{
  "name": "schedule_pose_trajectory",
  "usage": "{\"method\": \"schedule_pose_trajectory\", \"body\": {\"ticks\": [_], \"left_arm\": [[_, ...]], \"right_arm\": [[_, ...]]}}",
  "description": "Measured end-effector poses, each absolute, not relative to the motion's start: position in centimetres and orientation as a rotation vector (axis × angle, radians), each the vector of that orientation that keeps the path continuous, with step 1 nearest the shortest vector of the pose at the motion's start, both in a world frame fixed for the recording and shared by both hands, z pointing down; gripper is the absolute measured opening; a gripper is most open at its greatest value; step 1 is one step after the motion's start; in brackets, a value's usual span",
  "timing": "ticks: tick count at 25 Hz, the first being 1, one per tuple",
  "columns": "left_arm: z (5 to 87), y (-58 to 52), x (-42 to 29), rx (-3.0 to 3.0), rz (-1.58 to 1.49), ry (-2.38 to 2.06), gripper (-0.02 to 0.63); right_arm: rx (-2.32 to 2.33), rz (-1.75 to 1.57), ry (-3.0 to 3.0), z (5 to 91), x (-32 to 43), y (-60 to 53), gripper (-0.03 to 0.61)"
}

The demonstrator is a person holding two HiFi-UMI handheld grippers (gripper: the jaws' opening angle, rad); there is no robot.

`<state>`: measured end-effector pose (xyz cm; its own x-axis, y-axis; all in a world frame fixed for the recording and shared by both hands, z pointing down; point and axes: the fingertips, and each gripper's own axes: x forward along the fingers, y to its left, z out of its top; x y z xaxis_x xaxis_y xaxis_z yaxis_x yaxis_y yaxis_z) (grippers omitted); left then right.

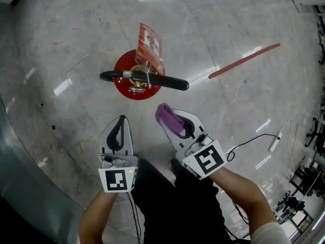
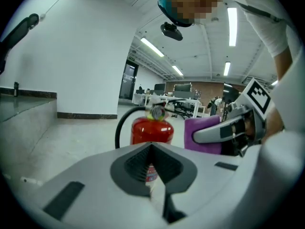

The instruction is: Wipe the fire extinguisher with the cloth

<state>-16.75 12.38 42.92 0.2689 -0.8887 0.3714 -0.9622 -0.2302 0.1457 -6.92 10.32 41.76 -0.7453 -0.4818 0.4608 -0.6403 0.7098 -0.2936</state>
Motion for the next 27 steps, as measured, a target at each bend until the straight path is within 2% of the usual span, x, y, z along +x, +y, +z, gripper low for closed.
{"method": "schedule_pose_trajectory", "body": {"ticks": [9,27], "left_arm": [[24.6,13.4,-15.1,2.103,0.201,-1.722,0.003],[-10.7,18.8,-12.9,2.168,0.137,-1.772,0.003]], "right_arm": [[0.959,0.710,-2.522,25.5,-6.9,11.6,0.057],[1.085,0.498,-2.657,-12.0,-6.0,17.0,0.057]]}}
